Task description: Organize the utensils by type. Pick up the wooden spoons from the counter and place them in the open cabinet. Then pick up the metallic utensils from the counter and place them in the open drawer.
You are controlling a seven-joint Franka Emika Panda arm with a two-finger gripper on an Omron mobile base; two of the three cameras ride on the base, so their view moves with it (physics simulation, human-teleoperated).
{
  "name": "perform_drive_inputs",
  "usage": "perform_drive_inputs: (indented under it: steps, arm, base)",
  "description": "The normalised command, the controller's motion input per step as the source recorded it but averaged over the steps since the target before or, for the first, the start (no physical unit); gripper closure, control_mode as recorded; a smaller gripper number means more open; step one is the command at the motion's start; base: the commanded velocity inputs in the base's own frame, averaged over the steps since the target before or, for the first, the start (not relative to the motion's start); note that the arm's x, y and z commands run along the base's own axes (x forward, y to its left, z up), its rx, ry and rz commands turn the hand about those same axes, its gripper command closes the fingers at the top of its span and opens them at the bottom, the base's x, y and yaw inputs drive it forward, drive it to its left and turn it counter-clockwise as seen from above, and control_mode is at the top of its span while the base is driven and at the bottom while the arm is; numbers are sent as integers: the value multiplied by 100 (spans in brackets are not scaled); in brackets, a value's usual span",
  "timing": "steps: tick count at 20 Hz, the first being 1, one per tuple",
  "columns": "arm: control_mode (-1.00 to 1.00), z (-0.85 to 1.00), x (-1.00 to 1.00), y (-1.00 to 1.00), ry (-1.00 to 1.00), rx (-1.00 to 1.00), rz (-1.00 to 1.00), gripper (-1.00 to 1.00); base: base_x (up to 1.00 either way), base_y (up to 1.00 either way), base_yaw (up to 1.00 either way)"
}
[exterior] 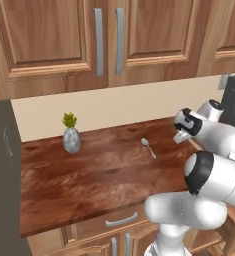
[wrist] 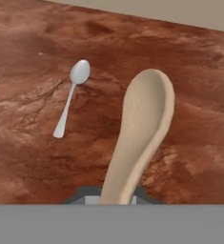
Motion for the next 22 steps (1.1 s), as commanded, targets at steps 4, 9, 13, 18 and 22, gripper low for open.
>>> perform_drive_inputs:
  steps: [4,9,13,18,22]
  arm:
    - [-100,58,-38,7,-2,0,10,100]
    - [-100,46,-50,13,0,0,5,100]
    - [-100,55,-42,8,2,1,0,100]
    - [-100,41,-41,16,7,0,0,100]
    - [-100,32,-45,18,9,0,-2,100]
  base:
    - [0,0,0]
    - [0,0,0]
    - [0,0,0]
    - [0,0,0]
    - [0,0,0]
